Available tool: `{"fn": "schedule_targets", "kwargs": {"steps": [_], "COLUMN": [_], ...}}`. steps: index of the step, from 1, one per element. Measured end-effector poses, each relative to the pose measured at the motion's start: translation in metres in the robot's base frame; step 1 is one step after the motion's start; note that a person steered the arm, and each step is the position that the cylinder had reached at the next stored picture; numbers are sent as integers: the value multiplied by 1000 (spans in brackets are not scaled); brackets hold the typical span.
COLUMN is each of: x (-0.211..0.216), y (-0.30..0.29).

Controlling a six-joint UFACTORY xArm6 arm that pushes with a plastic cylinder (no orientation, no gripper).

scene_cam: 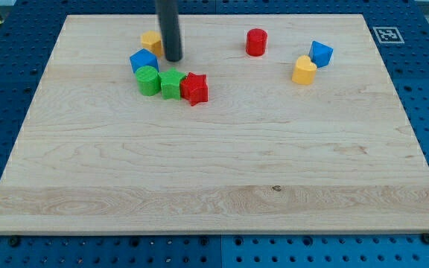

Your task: Push yellow hexagon slightly left and down a bit

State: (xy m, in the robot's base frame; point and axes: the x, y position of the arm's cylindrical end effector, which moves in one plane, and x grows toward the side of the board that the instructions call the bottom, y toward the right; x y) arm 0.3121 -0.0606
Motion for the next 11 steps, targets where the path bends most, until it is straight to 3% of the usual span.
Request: {"fn": "schedule_targets", "kwargs": {"steps": [2,6,8,11], "x": [-13,-17,-59,-86], "y": [32,-64,-31,-86]}}
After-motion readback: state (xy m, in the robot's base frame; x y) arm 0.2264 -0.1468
